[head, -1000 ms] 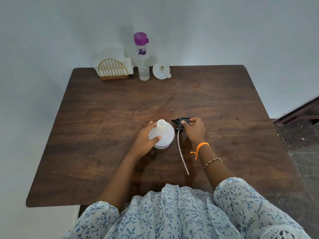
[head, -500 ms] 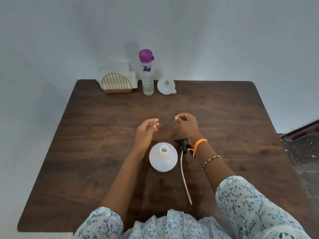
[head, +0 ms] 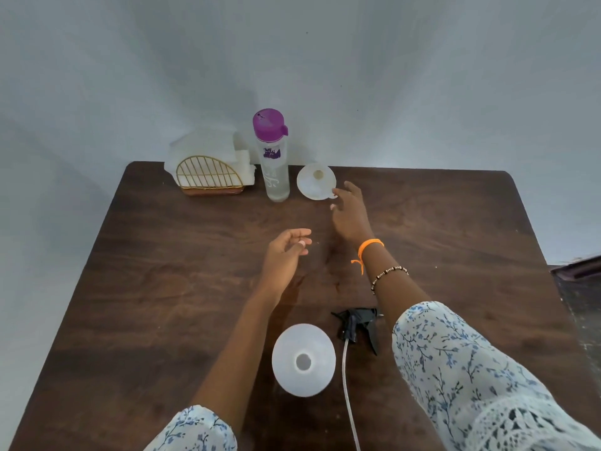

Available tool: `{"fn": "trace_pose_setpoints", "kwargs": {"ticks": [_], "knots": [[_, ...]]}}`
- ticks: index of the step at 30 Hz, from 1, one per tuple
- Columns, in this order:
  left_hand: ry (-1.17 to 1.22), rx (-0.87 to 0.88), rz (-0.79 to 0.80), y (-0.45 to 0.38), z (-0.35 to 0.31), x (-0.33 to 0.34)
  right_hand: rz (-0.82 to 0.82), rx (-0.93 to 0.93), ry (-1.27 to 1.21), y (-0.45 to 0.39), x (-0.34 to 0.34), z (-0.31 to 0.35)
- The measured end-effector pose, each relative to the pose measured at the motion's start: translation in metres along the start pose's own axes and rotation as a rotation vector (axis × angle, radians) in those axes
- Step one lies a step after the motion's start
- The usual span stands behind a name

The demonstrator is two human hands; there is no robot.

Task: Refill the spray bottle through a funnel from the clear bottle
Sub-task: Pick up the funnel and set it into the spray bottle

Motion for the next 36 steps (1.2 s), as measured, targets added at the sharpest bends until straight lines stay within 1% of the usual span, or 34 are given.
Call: {"fn": "trace_pose_setpoints", "kwargs": {"ticks": [6, 8, 16, 20, 25, 30, 36], "knots": [[-0.013, -0.026, 0.014, -0.011, 0.003, 0.002, 0.097, 0.006, 0.062, -0.031, 0.007, 0.001], [-0.014, -0.037, 0.013, -0.012, 0.005, 0.002, 0.092, 0.022, 0.049, -0.033, 0.007, 0.002], [0.021, -0.019, -0.036, 0.003, 0.002, -0.005, -0.218, 0.099, -0.117, 0.021, -0.01, -0.003], [0.041, -0.013, -0.089, 0.026, -0.001, -0.01, -0.275, 0.131, -0.215, 0.06, -0.016, -0.001], [0.058, 0.018, -0.074, 0.063, -0.005, -0.018, -0.288, 0.124, -0.368, 0.107, -0.022, 0.007], [0.085, 0.055, -0.062, 0.102, -0.001, -0.028, -0.251, 0.11, -0.527, 0.154, -0.034, 0.025], [0.047, 0.076, -0.041, 0.129, 0.014, -0.032, -0.185, 0.104, -0.533, 0.197, -0.041, 0.036]]}}
Point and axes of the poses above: each hand's wrist, its own y-axis away from the middle knuckle, its own x-axis out of the palm, z = x × y, the point moved 3 cm from there along -y, towards the middle knuckle, and after that the axes turned 4 degrees about -y, right-handed, at the moved point
